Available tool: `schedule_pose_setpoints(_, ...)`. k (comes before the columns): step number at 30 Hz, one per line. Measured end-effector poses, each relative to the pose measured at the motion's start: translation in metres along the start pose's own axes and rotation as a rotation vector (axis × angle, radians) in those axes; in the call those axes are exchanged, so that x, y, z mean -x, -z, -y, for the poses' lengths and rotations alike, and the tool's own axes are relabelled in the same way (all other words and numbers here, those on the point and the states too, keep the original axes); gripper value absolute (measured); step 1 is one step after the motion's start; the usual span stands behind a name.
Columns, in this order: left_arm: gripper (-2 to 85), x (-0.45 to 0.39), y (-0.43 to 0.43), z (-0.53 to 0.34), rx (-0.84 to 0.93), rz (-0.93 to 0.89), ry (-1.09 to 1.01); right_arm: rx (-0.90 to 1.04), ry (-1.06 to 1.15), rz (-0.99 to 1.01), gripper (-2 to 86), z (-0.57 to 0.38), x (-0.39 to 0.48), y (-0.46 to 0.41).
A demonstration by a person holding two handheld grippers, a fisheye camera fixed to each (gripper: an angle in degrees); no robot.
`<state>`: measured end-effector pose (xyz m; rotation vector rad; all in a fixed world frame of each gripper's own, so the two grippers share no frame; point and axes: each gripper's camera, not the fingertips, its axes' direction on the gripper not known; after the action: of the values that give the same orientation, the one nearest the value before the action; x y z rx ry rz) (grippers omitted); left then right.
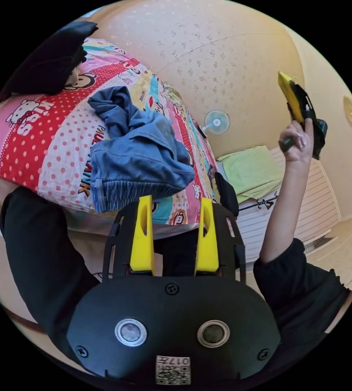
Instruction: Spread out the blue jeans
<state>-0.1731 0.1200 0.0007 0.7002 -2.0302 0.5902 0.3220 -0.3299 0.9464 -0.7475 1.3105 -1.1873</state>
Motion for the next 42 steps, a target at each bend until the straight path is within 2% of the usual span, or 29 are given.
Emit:
schedule_pose_setpoints(6, 15.9, 0.041, 0.011, -0.012, -0.012, -0.039, 0.085, 0.437, 0.104, -0.229, 7.6, -0.104, 0.002, -0.111)
schedule_pose_setpoints(10, 15.8, 0.048, 0.024, -0.016, -0.033, 0.008, 0.070, 0.565, 0.253, -0.321, 9.5, -0.162, 0.022, -0.137)
schedule_pose_setpoints(12, 15.6, 0.051, 0.028, -0.017, -0.048, 0.007, 0.069, 0.639, 0.416, -0.422, 11.1, -0.186, 0.044, -0.150)
schedule_pose_setpoints(15, 15.2, 0.057, 0.031, -0.020, -0.063, -0.001, 0.089, 0.657, 0.565, -0.522, 13.4, -0.204, 0.067, -0.170)
schedule_pose_setpoints(19, 15.1, 0.062, 0.029, -0.027, -0.066, -0.023, 0.121, 0.654, 0.677, -0.508, 13.8, -0.204, 0.089, -0.204)
schedule_pose_setpoints(23, 15.0, 0.055, 0.034, -0.036, -0.073, -0.002, 0.113, 0.696, 0.762, -0.328, 7.6, -0.189, 0.111, -0.244)
schedule_pose_setpoints(25, 15.0, 0.049, 0.044, -0.044, -0.096, 0.025, 0.094, 0.672, 0.697, -0.276, 3.0, -0.171, 0.115, -0.254)
schedule_pose_setpoints(30, 15.0, 0.039, 0.064, -0.065, -0.156, 0.078, 0.066, 0.348, 0.293, 0.047, 0.8, -0.085, 0.090, -0.225)
schedule_pose_setpoints(32, 15.0, 0.037, 0.065, -0.073, -0.154, 0.091, 0.062, 0.263, 0.209, 0.079, 0.5, -0.066, 0.077, -0.214)
schedule_pose_setpoints(35, 15.0, 0.036, 0.057, -0.086, -0.133, 0.074, 0.066, 0.267, 0.219, -0.002, 0.3, -0.056, 0.070, -0.212)
schedule_pose_setpoints(37, 15.1, 0.033, 0.047, -0.096, -0.118, 0.053, 0.068, 0.259, 0.178, 0.026, 0.2, -0.055, 0.069, -0.205)
schedule_pose_setpoints(42, 16.1, 0.018, 0.010, -0.112, -0.052, 0.045, 0.039, 0.089, 0.086, 0.084, 0.2, -0.046, 0.080, -0.156)
